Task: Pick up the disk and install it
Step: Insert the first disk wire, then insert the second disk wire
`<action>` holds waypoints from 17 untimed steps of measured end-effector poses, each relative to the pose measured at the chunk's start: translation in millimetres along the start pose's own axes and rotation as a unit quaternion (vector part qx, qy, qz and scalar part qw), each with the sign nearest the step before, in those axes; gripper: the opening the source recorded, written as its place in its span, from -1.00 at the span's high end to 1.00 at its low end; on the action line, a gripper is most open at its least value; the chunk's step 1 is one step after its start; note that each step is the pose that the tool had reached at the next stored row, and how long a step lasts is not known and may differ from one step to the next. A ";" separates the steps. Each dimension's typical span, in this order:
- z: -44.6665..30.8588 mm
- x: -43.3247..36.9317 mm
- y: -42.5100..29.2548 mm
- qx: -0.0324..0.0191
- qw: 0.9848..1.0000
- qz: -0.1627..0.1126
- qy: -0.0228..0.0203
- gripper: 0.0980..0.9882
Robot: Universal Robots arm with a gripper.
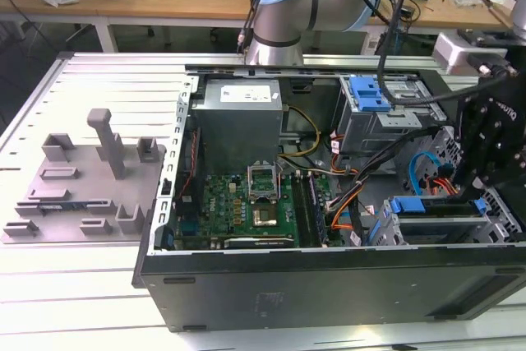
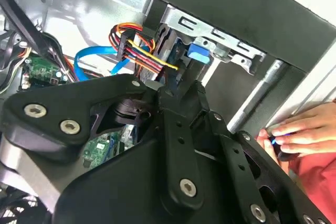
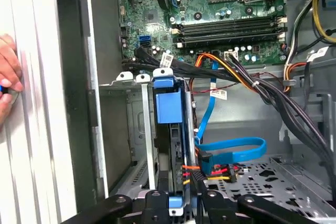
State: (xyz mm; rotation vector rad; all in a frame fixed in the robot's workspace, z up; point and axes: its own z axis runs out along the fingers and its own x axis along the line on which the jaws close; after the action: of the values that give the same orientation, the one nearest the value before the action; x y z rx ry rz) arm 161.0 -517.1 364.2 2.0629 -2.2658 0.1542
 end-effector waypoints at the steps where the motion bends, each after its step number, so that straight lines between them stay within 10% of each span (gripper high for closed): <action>1: -8.0 0.3 -1.6 0.000 1.000 0.000 0.002 0.54; 17: -8.1 0.4 -1.6 0.001 1.000 -0.004 0.002 0.54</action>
State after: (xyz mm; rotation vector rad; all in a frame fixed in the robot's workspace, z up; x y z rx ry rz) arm 162.5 -516.6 372.3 2.0707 -2.2552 0.1587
